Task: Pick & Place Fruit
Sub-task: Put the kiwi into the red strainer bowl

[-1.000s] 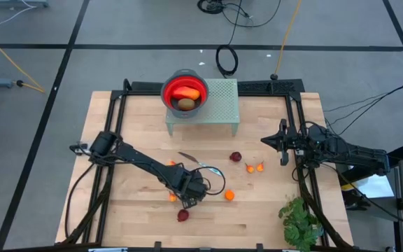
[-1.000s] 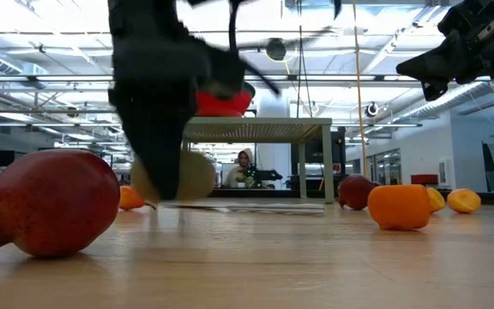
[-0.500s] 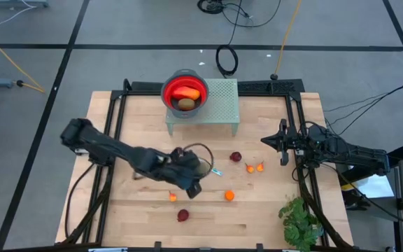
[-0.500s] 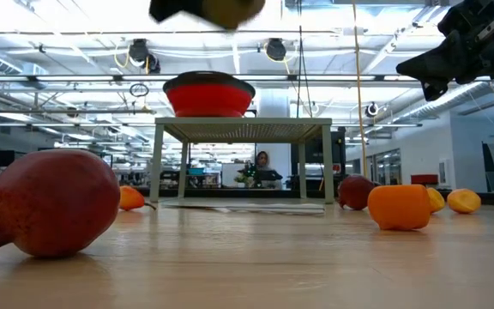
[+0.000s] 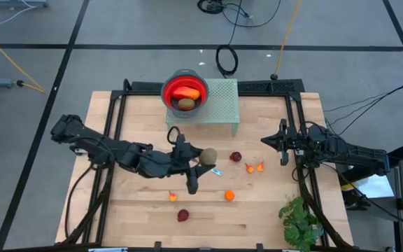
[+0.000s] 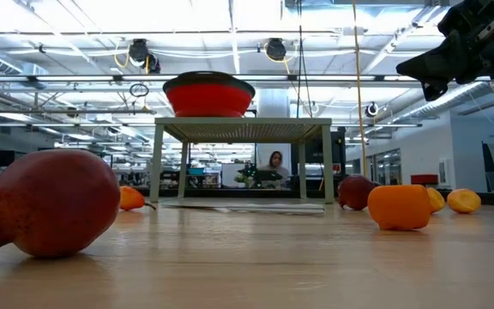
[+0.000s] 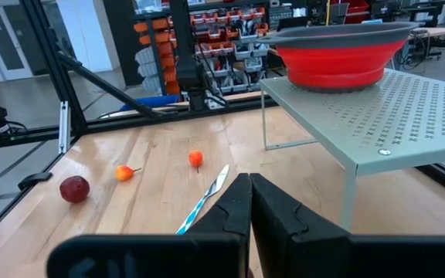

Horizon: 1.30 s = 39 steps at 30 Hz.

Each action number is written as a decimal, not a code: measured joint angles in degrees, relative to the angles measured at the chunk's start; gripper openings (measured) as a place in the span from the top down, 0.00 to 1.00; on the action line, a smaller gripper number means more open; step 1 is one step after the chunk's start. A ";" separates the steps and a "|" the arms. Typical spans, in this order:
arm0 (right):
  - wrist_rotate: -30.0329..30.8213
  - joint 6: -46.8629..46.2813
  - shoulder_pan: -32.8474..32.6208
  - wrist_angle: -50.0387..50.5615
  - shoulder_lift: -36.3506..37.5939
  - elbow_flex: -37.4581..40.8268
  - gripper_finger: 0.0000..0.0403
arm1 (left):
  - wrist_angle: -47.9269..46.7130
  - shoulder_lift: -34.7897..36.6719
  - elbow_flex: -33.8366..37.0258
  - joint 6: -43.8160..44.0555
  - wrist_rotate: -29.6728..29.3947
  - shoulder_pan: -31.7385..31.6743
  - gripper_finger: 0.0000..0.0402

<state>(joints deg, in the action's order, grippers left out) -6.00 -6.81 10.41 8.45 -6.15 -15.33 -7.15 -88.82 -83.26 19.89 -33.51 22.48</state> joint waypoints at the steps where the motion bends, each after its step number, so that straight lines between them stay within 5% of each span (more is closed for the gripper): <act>1: -0.01 0.00 -0.02 0.01 0.00 0.00 1.00 | 0.75 0.00 0.00 -0.90 -0.01 0.07 0.47; 9: -0.01 0.00 -0.01 0.00 0.00 0.00 1.00 | 0.91 -0.02 0.00 -2.27 0.18 -0.04 0.52; 21: -0.02 0.00 0.00 0.04 0.00 0.00 1.00 | 17.87 -0.04 0.02 7.54 20.22 -0.02 0.49; 31: -0.02 0.00 -0.02 1.08 0.00 0.00 1.00 | 33.99 -0.04 0.02 2.41 37.51 1.43 0.45; 39: -0.02 0.00 0.00 1.70 0.00 0.00 1.00 | 37.35 -0.04 0.02 -1.49 39.53 2.04 0.50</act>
<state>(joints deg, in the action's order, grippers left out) -6.02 -6.81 10.41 10.15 -6.15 -15.33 30.20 -88.86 -83.24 18.40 6.02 24.51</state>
